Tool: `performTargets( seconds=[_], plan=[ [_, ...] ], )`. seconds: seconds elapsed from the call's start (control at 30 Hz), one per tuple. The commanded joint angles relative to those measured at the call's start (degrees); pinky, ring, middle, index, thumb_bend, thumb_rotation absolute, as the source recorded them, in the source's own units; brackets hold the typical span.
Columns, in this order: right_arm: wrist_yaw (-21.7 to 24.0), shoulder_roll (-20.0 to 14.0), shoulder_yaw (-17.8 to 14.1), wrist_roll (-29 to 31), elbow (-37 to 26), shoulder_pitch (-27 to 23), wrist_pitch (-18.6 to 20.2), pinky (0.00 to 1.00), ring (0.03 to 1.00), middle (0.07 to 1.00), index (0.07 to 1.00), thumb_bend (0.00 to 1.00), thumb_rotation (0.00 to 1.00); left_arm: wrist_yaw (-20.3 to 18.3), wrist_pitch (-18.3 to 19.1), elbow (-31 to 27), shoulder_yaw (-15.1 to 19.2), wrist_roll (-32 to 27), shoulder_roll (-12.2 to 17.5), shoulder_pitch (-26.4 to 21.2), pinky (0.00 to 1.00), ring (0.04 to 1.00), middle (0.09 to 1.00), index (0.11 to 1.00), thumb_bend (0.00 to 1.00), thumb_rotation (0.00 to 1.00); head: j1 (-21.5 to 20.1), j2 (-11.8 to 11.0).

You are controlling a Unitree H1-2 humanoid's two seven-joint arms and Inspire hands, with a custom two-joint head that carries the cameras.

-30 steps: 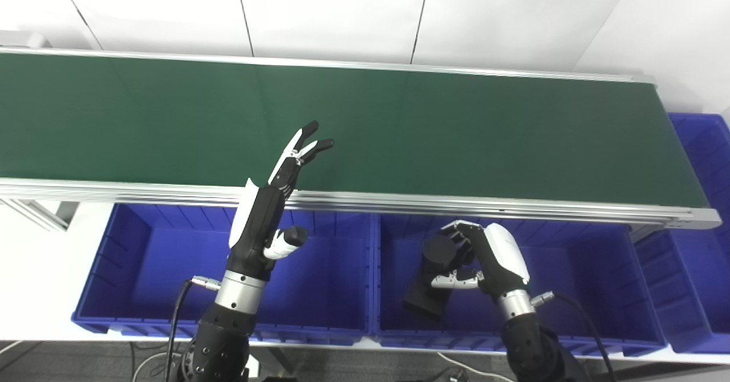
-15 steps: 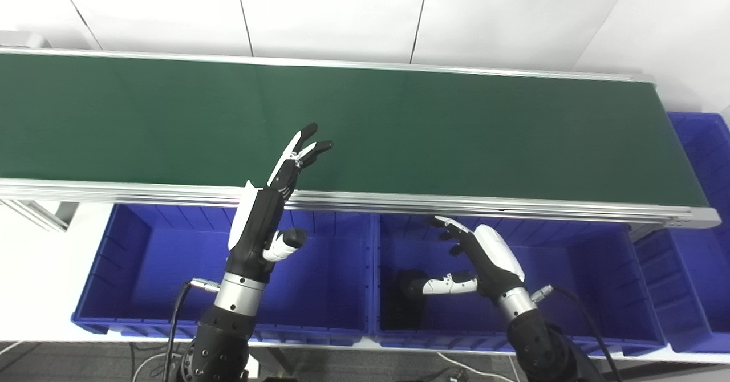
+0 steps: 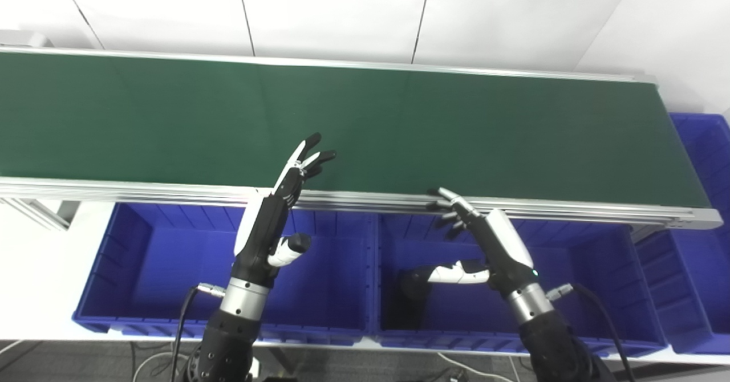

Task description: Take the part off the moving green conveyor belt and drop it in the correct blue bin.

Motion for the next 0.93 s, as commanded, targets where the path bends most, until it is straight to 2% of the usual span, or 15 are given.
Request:
performTargets(
  seconds=[0.0, 0.1, 0.2, 0.27, 0.33, 0.53, 0.67, 0.9],
  plan=[
    [-1.3, 1.4, -0.6, 3.0, -3.0, 0.4, -5.3, 0.59, 0.702, 0.808, 0.87, 0.99, 0.64, 1.0, -2.8, -0.1, -0.5, 1.0, -0.6, -0.9, 0.81, 0.868, 0.858, 0.953, 0.85, 1.0, 0.1, 0.0],
    [-1.3, 3.0, -0.8, 6.8, -2.1, 0.6, -9.1, 0.62, 0.725, 0.821, 0.874, 0.99, 0.66, 1.8, -2.9, 1.0, -0.9, 1.5, -0.3, -1.1, 0.82, 0.872, 0.857, 0.953, 0.86, 1.0, 0.8, -1.6],
    [-1.3, 4.3, -1.0, 9.0, -0.5, 0.6, -11.9, 0.73, 0.818, 0.893, 0.948, 1.0, 0.74, 2.8, -2.9, 2.2, -1.6, 1.3, 0.3, -1.5, 0.84, 0.884, 0.863, 0.953, 0.86, 1.0, 1.1, -2.5],
    [-1.2, 5.1, -1.3, 10.4, 0.7, 0.7, -13.1, 0.78, 0.859, 0.921, 0.978, 1.0, 0.76, 3.7, -2.9, 3.0, -2.2, 1.2, 0.8, -1.6, 0.84, 0.886, 0.864, 0.952, 0.86, 1.0, 1.0, -3.6],
    [-1.4, 6.1, -1.6, 11.2, 1.2, 0.9, -13.8, 0.83, 0.901, 0.951, 0.995, 1.0, 0.78, 4.4, -3.0, 3.4, -2.7, 1.2, 1.3, -1.6, 0.87, 0.893, 0.861, 0.952, 0.87, 1.0, 0.9, -3.4],
    [-1.1, 7.3, -2.6, 11.5, 1.3, 1.4, -13.6, 0.88, 0.91, 0.963, 1.0, 0.99, 0.8, 5.9, -2.9, 2.2, -3.8, 1.8, 2.2, -1.2, 0.87, 0.893, 0.864, 0.952, 0.84, 1.0, 1.0, -2.3],
    [-0.5, 7.3, -2.8, 11.9, 1.7, 1.6, -13.5, 0.86, 0.907, 0.963, 1.0, 0.99, 0.79, 5.9, -3.0, 1.4, -4.0, 2.1, 2.3, -1.0, 0.86, 0.888, 0.86, 0.953, 0.86, 1.0, 0.8, -1.8],
    [-0.2, 7.2, -3.0, 12.2, 3.1, 1.7, -13.9, 0.83, 0.893, 0.951, 0.995, 0.98, 0.76, 5.9, -3.0, 1.6, -4.3, 1.6, 2.5, -0.8, 0.85, 0.886, 0.863, 0.951, 0.88, 1.0, 1.0, -2.7]
  ],
)
